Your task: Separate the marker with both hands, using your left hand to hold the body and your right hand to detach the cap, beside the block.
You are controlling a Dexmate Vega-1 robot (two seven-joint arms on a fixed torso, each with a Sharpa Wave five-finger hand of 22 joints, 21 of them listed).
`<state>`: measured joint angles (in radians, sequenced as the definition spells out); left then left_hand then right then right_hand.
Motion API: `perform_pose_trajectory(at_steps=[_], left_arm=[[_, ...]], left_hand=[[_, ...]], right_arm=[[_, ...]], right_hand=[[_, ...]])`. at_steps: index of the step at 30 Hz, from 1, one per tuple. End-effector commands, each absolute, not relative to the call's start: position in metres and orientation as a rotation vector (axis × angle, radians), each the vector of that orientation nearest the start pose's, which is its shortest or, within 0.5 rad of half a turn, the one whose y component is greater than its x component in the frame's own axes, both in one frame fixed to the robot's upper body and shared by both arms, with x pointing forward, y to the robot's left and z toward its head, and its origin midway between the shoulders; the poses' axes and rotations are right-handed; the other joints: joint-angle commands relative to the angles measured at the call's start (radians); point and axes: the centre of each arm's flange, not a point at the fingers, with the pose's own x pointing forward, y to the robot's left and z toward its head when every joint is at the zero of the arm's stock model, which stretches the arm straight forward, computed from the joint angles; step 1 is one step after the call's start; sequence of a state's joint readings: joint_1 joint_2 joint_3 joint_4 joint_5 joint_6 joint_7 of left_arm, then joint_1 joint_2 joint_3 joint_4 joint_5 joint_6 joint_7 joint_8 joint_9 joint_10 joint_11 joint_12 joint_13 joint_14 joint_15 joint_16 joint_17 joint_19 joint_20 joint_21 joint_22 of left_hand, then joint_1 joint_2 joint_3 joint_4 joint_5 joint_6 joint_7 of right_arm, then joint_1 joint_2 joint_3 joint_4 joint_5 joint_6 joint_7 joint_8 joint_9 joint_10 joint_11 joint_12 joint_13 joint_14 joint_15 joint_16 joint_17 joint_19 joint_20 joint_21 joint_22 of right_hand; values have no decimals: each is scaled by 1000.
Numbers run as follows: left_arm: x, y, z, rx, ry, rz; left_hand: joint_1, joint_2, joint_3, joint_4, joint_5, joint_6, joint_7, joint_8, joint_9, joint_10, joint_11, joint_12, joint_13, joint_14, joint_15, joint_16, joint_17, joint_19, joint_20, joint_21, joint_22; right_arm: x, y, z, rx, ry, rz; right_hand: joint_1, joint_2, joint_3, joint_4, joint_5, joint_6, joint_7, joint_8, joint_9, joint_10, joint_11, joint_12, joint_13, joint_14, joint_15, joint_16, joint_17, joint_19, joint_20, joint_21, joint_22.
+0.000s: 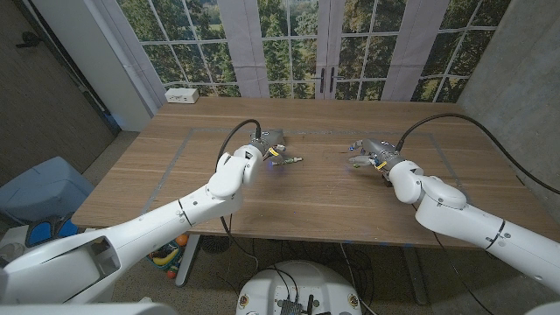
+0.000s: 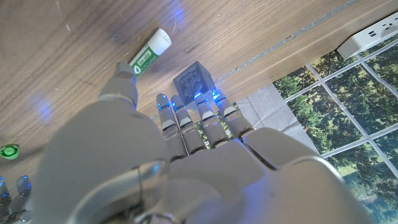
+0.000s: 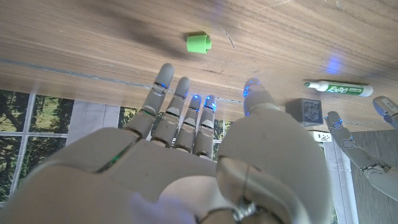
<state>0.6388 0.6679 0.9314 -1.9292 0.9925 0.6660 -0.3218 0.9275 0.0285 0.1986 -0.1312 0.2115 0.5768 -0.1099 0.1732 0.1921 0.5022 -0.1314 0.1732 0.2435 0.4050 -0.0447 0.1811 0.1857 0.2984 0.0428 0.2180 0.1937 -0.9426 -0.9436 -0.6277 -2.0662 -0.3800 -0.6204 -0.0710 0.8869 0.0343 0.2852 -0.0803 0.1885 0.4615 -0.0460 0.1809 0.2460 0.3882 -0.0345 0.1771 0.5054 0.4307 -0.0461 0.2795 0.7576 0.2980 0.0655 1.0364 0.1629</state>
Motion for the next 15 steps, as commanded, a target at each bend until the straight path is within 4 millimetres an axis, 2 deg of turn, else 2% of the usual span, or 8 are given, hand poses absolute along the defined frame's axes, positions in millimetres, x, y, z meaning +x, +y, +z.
perform_pose_trajectory(at_steps=[1, 3, 6, 8, 10, 11, 15], left_arm=[[572, 123, 11, 1629, -522, 136], [571, 125, 11, 1589, -546, 138], [570, 128, 12, 1543, -580, 132], [569, 130, 12, 1511, -590, 116], [569, 131, 13, 1480, -603, 109], [569, 132, 13, 1456, -611, 105], [569, 135, 13, 1381, -644, 78]], left_hand=[[-63, -5, -18, 15, -13, -94, -6, -6, -1, -71, 20, 3, -19, -31, -95, 4, 4, -10, -1, -1, 2], [-90, -4, -23, 22, -16, -123, -3, -4, -3, -103, 25, 3, -26, -49, -86, 2, 4, -13, 0, -1, 2], [-159, 22, -24, 45, -21, -217, -3, -7, -6, -191, 53, -1, -39, -107, -58, -3, 5, -32, 8, -4, 4], [-196, 45, -20, 53, -22, -270, -16, -5, -8, -243, 66, 3, -46, -167, -46, -9, 3, -60, 13, -10, 5], [-215, 59, -14, 55, -22, -315, -12, -6, -9, -300, 68, -2, -49, -203, -33, -10, 1, -82, 10, -15, 4], [-225, 74, -10, 60, -22, -323, -12, -4, -9, -311, 70, 0, -50, -216, -30, -9, 2, -91, 9, -16, 4], [-254, 118, 13, 62, -24, -390, -11, -4, -12, -395, 74, 0, -56, -296, -21, -14, -3, -123, -1, -18, 4]], right_arm=[[556, -246, -38, -1268, -387, -77], [556, -247, -38, -1251, -402, -77], [555, -250, -38, -1216, -427, -74], [555, -251, -37, -1193, -439, -71], [556, -253, -38, -1170, -454, -63], [556, -254, -38, -1150, -462, -53], [557, -257, -38, -1080, -515, -45]], right_hand=[[-40, 2, -18, 2, -1, -65, -4, -2, -6, -41, 1, 6, -9, -51, -28, -13, -3, -42, -19, -40, 4], [-75, 3, -33, 9, -3, -113, -1, 0, -11, -83, 8, 4, -16, -104, -11, -30, -11, -85, -22, -74, 4], [-108, 7, -45, 18, -2, -139, -4, 2, -16, -111, 9, 4, -24, -135, -6, -41, -19, -94, -29, -93, 5], [-138, 8, -56, 27, -4, -162, -2, 2, -20, -133, 14, 4, -31, -167, -1, -53, -29, -109, -37, -112, 4], [-167, 20, -63, 36, -6, -194, -13, 1, -25, -162, 7, 4, -42, -203, -8, -65, -40, -130, -58, -137, 4], [-187, 28, -66, 41, -6, -209, -25, 3, -29, -181, 2, 3, -52, -231, -24, -74, -52, -148, -84, -156, 4], [-217, 47, -69, 52, -8, -237, -36, 1, -35, -211, 4, 2, -66, -267, -26, -84, -70, -162, -101, -180, 4]])
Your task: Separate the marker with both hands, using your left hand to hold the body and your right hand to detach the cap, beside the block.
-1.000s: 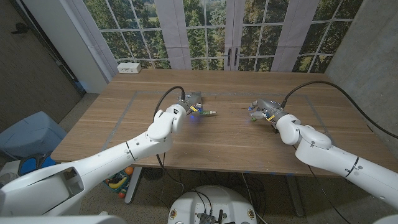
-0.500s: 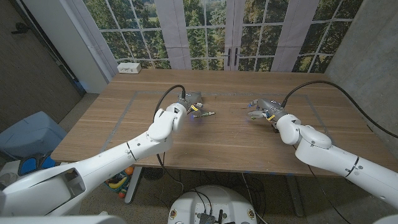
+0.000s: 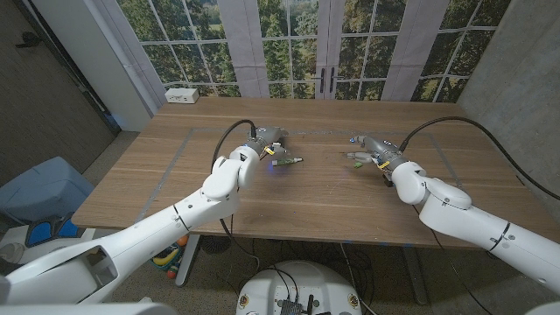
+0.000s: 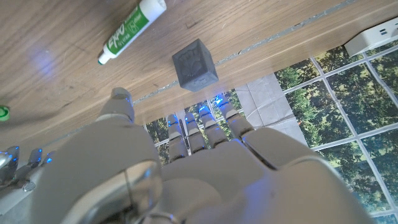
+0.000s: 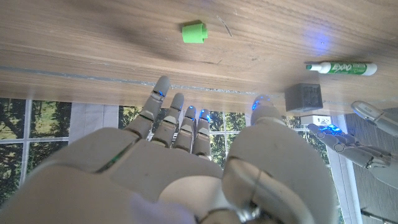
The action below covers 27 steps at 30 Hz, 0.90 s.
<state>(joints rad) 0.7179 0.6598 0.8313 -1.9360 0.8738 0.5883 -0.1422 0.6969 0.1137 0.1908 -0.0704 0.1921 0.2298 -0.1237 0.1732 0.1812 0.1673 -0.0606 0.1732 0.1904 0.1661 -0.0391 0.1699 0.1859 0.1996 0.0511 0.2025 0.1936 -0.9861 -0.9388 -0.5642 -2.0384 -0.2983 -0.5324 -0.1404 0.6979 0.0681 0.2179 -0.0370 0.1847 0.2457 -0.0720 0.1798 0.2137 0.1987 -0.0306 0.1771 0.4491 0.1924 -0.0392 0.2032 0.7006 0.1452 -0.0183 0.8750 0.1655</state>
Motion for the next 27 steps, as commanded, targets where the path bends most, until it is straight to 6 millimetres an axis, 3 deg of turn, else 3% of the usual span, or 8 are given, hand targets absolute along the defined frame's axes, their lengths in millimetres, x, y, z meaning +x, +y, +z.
perform_pose_trajectory(at_steps=[1, 4, 6, 8, 9, 16, 20, 27], left_arm=[[569, 136, 13, 1371, -647, 72], [569, 138, 15, 1323, -663, 48], [570, 140, 16, 1287, -662, 22], [571, 143, 16, 1250, -662, -5], [572, 144, 17, 1227, -664, -18], [576, 153, 19, 1056, -688, -84], [579, 158, 20, 999, -678, -157], [585, 168, 22, 840, -702, -223]], left_hand=[[-32, 46, 28, 4, -6, -63, 5, -6, -2, -81, 3, -1, -4, -81, -25, -3, -3, -32, -12, -3, 4], [-58, 72, 50, 15, -9, -118, 17, -8, -3, -131, 5, 0, -7, -142, -17, -2, -4, -71, -30, -8, 3], [-80, 87, 70, 32, -8, -153, 24, -7, -4, -157, 2, 2, -8, -175, -15, -1, -3, -99, -34, -11, 2], [-95, 89, 89, 44, -6, -184, 27, -8, -5, -189, -5, 0, -10, -207, -17, -2, -3, -123, -40, -14, 1], [-107, 91, 106, 54, -5, -210, 32, -8, -5, -211, -10, 0, -10, -232, -15, -3, -3, -142, -46, -15, 0], [-147, 95, 145, 90, -1, -271, 70, -8, -7, -255, -20, 4, -13, -272, -17, 5, -2, -182, -63, -14, -3], [-195, 106, 193, 151, 9, -309, 100, -3, -7, -283, -2, 6, -13, -304, -1, 7, 1, -227, -73, -16, -4], [-245, 108, 241, 219, 20, -303, 101, 6, -8, -287, 0, 13, -14, -314, -5, 14, 3, -239, -82, -8, -5]], right_arm=[[557, -258, -38, -1063, -531, -45], [557, -261, -38, -1003, -587, -39], [557, -263, -38, -966, -616, -42], [557, -265, -38, -936, -633, -34], [558, -266, -38, -915, -642, -33], [563, -275, -40, -742, -713, 10], [566, -280, -39, -637, -756, 45], [571, -286, -39, -508, -777, 96]], right_hand=[[-32, 19, 0, 12, -4, -25, -11, 2, -4, -23, -1, 3, -12, -33, -33, -9, -16, -11, -20, -22, 1], [-51, 35, 1, 23, -5, -35, -15, 2, -6, -28, -4, 4, -20, -50, -36, -12, -24, -19, -35, -33, 1], [-77, 66, 6, 39, -6, -37, -12, 6, -10, -28, -15, 8, -33, -57, -47, -11, -38, -8, -58, -42, 0], [-101, 95, 14, 55, -4, -55, 6, 3, -14, -26, -23, 10, -47, -69, -59, -13, -54, -5, -72, -55, -1], [-114, 101, 17, 62, -4, -69, 28, 1, -17, -29, -26, 9, -56, -77, -64, -15, -65, -7, -78, -64, -2], [-154, 117, 22, 90, 0, -84, 51, 2, -21, -42, -35, 6, -75, -101, -71, -17, -87, -6, -90, -82, -2], [-178, 125, 29, 108, 4, -80, 59, 6, -24, -35, -41, 10, -88, -93, -76, -12, -101, 15, -104, -87, -2], [-188, 131, 38, 119, 8, -74, 60, 9, -25, -33, -40, 11, -96, -92, -82, -10, -110, 21, -111, -93, -3]])
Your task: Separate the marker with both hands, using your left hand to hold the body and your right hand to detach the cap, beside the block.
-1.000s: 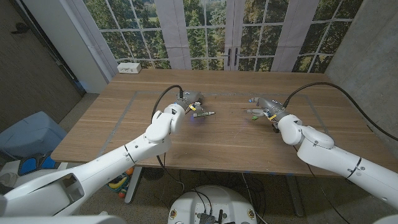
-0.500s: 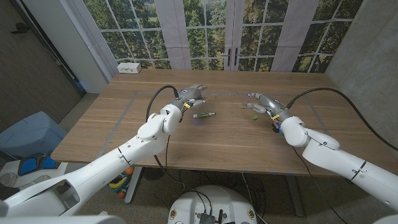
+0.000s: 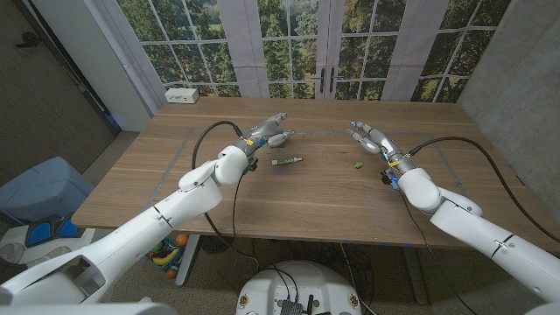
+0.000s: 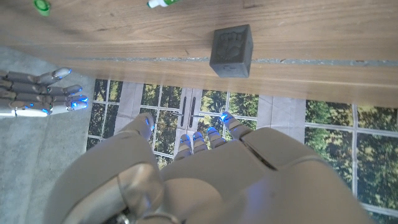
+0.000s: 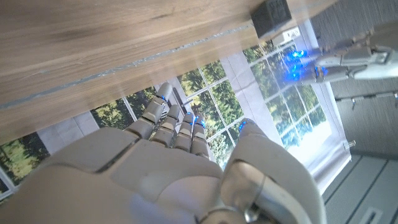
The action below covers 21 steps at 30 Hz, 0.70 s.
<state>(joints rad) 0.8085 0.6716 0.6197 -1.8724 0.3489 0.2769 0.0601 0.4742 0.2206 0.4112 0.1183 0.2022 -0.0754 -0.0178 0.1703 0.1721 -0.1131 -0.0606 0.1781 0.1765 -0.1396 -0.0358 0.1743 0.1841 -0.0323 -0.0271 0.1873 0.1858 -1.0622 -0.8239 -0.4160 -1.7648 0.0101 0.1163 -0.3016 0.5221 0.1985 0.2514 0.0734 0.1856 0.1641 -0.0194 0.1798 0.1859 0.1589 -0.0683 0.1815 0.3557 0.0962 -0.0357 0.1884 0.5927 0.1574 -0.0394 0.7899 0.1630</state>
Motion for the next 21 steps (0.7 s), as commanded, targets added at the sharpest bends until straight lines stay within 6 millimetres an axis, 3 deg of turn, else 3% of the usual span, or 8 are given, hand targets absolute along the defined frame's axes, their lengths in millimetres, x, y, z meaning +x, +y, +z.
perform_pose_trajectory(at_steps=[1, 7, 12, 21], left_arm=[[586, 168, 23, 818, -707, -234], [591, 173, 27, 688, -754, -290], [596, 177, 29, 586, -781, -314], [603, 189, 28, 401, -802, -357]], left_hand=[[-27, 1, 27, 36, 12, 3, -5, 9, 1, -7, 1, 8, -1, -8, -12, 10, 4, -8, -5, 7, 2], [-44, -1, 49, 51, 17, 17, -12, 13, 0, 3, 4, 12, -1, 0, -24, 14, 3, 4, -17, 15, 1], [-64, -5, 81, 57, 22, 14, -8, 8, -1, 7, -9, 12, -2, 12, -30, 15, -1, 26, -19, 23, -2], [-75, -7, 98, 56, 24, 14, -4, 8, -1, 5, -10, 11, -2, 16, -27, 15, -3, 37, -21, 27, -3]], right_arm=[[572, -287, -39, -500, -777, 100], [575, -289, -39, -418, -784, 124], [573, -292, -41, -345, -787, 104], [574, -294, -46, -201, -804, 120]], right_hand=[[-14, 0, 6, 10, 8, 9, 7, 10, 3, 7, -2, 7, -3, 4, -86, 5, -3, 10, -90, -8, 0], [-23, 0, 13, 19, 10, 17, 7, 13, 2, 9, -1, 7, -10, 6, -86, 6, -11, 15, -91, -13, -1], [-30, 0, 18, 25, 12, 19, 7, 13, 1, 12, 1, 8, -15, 8, -86, 7, -17, 18, -91, -17, -1], [-36, 0, 31, 32, 15, 27, 8, 15, 0, 19, 1, 10, -24, 12, -87, 9, -28, 23, -92, -25, -1]])
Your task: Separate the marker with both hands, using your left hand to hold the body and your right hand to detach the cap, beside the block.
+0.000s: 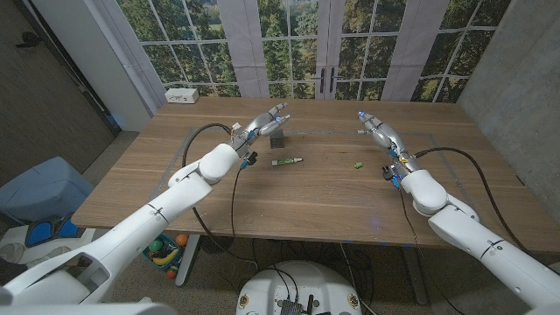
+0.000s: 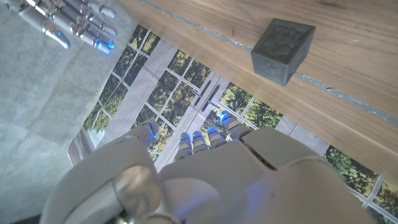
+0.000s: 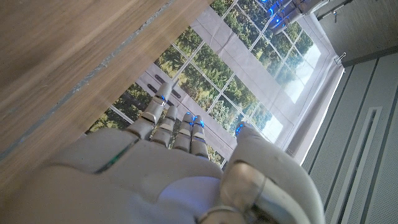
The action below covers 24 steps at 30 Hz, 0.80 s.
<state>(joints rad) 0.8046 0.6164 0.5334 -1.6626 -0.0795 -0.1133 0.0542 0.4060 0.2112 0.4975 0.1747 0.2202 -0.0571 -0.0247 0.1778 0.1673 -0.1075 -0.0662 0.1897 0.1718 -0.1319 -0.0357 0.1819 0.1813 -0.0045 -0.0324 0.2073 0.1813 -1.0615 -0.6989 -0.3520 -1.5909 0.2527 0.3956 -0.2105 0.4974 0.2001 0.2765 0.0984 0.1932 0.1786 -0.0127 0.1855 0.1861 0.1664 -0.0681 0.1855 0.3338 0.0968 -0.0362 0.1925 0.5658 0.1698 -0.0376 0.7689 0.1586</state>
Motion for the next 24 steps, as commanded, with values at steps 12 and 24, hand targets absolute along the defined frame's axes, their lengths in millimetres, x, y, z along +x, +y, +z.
perform_pose_trajectory(at_steps=[12, 24], left_arm=[[613, 218, 23, 213, -802, -391], [622, 252, 2, 48, -768, -413]], left_hand=[[-24, -4, 38, -7, 7, 36, 8, 11, 2, 33, -3, 9, 1, 35, -29, 11, -4, 28, -22, 11, 0], [-31, -6, 50, -11, 6, 48, 7, 11, 2, 39, 0, 9, 1, 43, -30, 10, -5, 31, -27, 10, -1]], right_arm=[[570, -297, -52, -41, -828, 109], [549, -312, -64, 18, -849, -26]], right_hand=[[-24, -4, 22, 17, 10, 28, 5, 13, -1, 25, 8, 10, -15, 17, -86, 6, -17, 21, -94, -15, 3], [-51, -20, 34, 30, 8, 61, 11, 20, -1, 57, 23, 18, -34, 37, -78, 11, -44, 43, -85, -31, 2]])
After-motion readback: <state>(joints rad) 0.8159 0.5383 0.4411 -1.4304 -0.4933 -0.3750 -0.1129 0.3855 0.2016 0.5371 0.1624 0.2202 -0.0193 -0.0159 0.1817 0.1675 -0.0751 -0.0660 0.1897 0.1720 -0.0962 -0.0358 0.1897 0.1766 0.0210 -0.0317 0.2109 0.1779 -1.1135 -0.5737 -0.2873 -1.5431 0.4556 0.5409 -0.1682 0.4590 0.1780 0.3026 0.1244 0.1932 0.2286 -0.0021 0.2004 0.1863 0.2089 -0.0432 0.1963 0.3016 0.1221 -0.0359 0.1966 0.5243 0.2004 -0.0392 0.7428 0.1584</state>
